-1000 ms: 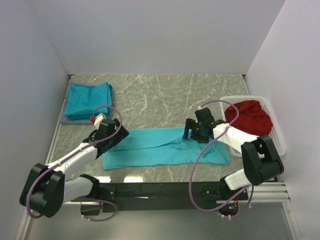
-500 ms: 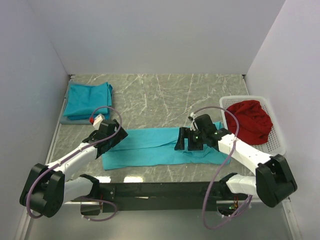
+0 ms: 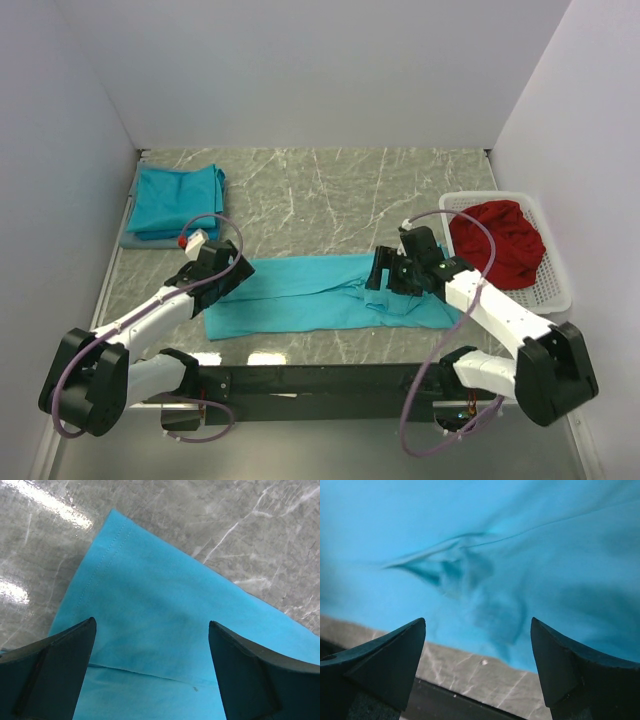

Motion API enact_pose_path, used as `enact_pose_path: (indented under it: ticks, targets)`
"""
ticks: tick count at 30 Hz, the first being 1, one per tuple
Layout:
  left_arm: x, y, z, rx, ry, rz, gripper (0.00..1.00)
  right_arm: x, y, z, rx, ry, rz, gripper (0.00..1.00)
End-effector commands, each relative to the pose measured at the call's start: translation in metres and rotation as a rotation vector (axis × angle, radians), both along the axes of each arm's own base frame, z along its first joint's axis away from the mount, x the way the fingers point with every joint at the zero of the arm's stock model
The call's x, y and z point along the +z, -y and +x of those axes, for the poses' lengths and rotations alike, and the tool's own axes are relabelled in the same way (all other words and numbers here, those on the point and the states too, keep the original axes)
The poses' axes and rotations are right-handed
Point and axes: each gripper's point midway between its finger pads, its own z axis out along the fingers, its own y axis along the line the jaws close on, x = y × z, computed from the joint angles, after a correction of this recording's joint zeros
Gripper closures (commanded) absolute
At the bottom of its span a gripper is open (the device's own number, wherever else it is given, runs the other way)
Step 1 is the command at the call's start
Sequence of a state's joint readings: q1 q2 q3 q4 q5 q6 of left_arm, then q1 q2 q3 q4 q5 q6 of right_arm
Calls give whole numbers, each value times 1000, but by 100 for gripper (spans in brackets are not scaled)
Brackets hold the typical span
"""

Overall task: Fold and stack the t-shirts
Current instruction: Fold the tshirt

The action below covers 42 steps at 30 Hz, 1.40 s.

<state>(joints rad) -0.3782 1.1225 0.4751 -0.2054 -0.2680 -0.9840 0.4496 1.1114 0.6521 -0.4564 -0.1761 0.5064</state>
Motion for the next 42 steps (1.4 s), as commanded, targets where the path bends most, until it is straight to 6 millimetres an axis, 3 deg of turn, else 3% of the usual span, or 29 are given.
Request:
enact_pose_path:
  ticks: [1,4,8,12,15,18,21,25,33,34,35,37,39,40,41,42]
  targets:
    - [1,-5,-1,7,16,18,1,-10,24,26,-157,-18,-51,9]
    - [0,-10,-2,21,14,27,0,-33,49,10,-244,-110,-116,9]
    - [-1,-12,-5,26,10,28,0,-34,80,-15,-382,-121,-204,9]
    - [5,-12,-4,31,24,24,0,-31,78,-36,-417,-123,-130,9]
    - [14,-8,1,16,43,13,1,-18,73,-28,-398,-58,-89,9]
    - [28,0,9,-22,71,0,0,-7,64,-14,-378,-27,-53,8]
    - [43,15,15,-93,107,-47,1,-10,59,5,-398,-23,-50,8]
    - [57,39,19,-187,179,-144,1,-34,55,33,-439,-65,-65,8]
    - [14,38,6,-244,34,-84,1,-57,35,73,-338,-135,-106,8]
    - [11,37,5,-244,25,-80,1,-70,38,72,-331,-179,-143,8]
    - [9,36,4,-244,14,-72,1,-65,34,85,-323,-166,-142,8]
    - [6,35,2,-241,1,-67,1,-75,31,92,-294,-201,-166,8]
    - [2,34,-3,-242,-25,-67,1,-63,16,118,-253,-166,-129,8]
    - [0,35,-5,-243,-36,-72,1,-73,14,121,-235,-203,-144,8]
    - [-3,35,-10,-239,-52,-81,0,-57,2,147,-218,-155,-119,8]
    - [-5,38,-15,-248,-66,-103,1,-67,-5,152,-168,-182,-118,8]
